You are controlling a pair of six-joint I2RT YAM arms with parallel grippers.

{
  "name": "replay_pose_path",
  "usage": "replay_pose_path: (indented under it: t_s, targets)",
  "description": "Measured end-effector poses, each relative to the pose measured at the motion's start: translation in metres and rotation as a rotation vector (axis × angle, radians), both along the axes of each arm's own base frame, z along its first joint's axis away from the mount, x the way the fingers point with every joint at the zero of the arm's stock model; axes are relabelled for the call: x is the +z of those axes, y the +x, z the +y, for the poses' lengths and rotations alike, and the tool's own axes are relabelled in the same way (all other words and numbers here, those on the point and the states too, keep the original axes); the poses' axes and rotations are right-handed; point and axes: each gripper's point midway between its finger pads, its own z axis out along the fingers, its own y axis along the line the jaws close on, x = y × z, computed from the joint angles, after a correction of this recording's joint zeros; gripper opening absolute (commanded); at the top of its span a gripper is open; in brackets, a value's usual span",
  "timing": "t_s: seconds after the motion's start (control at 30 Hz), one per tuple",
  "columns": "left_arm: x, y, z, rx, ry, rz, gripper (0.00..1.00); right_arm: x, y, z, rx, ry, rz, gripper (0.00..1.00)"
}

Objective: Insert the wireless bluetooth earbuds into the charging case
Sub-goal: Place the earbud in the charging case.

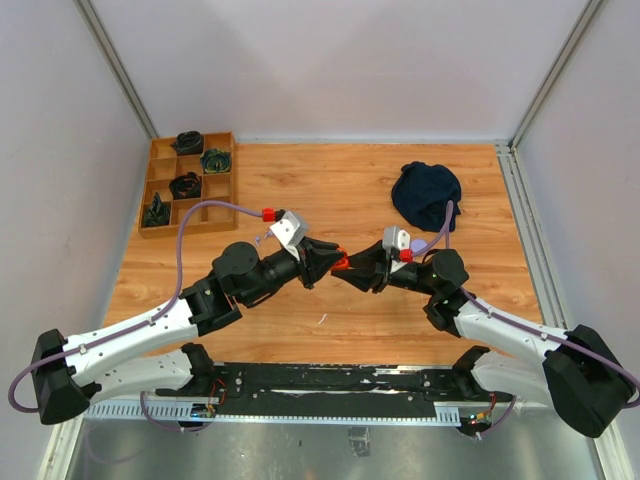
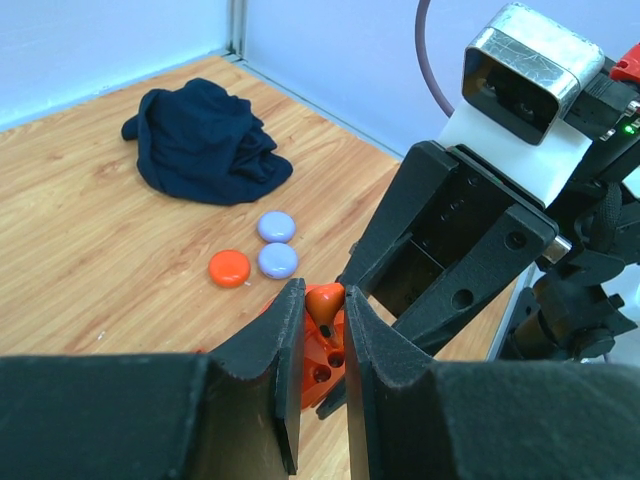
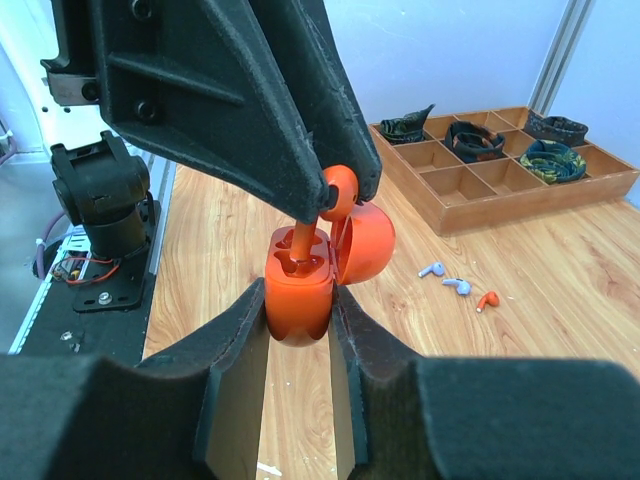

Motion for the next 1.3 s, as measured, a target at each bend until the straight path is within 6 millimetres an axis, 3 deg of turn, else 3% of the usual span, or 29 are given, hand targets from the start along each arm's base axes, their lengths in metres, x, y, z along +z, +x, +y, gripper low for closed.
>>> replay_pose_path:
  t_s: [0.53,1.03,1.13,1.3]
  targets:
    - [-0.009,0.000,0.001,-0.001,0.050,-0.016,0.16,-0.004,0.002,-0.001,-0.006,-0.010,0.013,0.06]
    - [-0.018,-0.005,-0.002,-0.027,0.086,-0.002,0.23,-0.002,0.003,-0.002,-0.011,-0.016,0.020,0.06]
    - [-0.019,-0.005,-0.002,-0.029,0.087,-0.001,0.30,-0.001,0.003,-0.002,-0.011,-0.016,0.020,0.06]
    - [-0.020,-0.006,-0.002,-0.033,0.092,0.007,0.54,0.000,0.003,-0.002,-0.014,-0.014,0.019,0.06]
